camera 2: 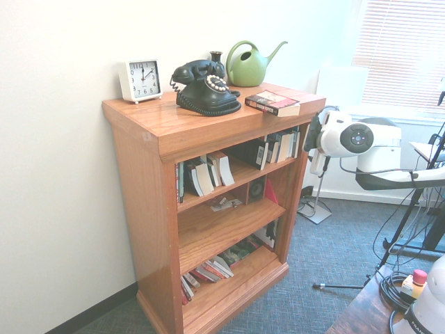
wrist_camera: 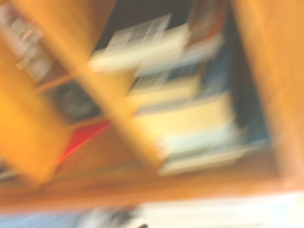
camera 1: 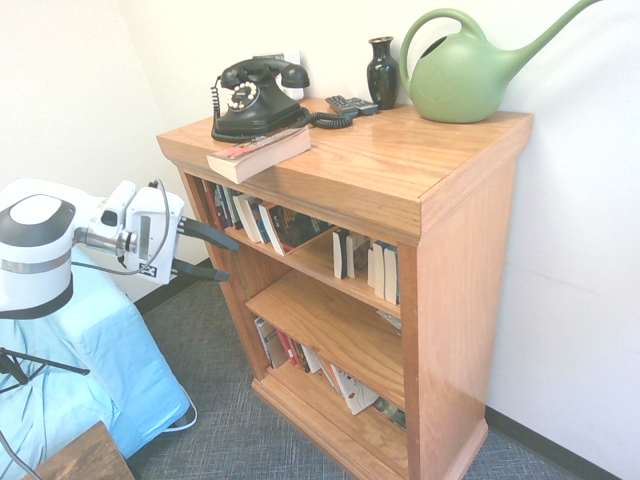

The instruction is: Organize the shelf

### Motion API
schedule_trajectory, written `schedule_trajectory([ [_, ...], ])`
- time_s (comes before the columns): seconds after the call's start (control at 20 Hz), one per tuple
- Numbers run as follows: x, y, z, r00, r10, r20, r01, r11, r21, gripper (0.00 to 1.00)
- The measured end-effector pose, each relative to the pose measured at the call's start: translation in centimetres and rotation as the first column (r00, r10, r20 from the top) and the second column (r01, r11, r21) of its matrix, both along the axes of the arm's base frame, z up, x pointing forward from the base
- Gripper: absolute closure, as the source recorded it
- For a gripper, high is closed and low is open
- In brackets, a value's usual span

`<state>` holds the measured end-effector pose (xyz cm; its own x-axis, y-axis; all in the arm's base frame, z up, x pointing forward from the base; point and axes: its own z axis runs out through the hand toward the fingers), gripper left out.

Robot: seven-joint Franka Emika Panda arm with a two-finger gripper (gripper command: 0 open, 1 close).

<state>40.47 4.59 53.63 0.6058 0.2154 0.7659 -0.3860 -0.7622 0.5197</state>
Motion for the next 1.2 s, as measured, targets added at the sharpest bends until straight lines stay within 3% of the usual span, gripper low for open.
schedule_trajectory([
  [0.25, 0.2, 1.5, 2.4, 0.984, 0.127, 0.123, -0.097, 0.97, -0.224, 0.0],
  [0.4, 0.6, 2.4, 2.2, 0.972, 0.184, 0.148, -0.137, 0.95, -0.282, 0.0],
  [0.85, 3.2, 4.5, 2.9, 0.927, 0.322, 0.192, -0.25, 0.911, -0.327, 0.0],
  [1.2, 7.6, 4.8, 3.6, 0.924, 0.333, 0.189, -0.262, 0.91, -0.322, 0.0],
])
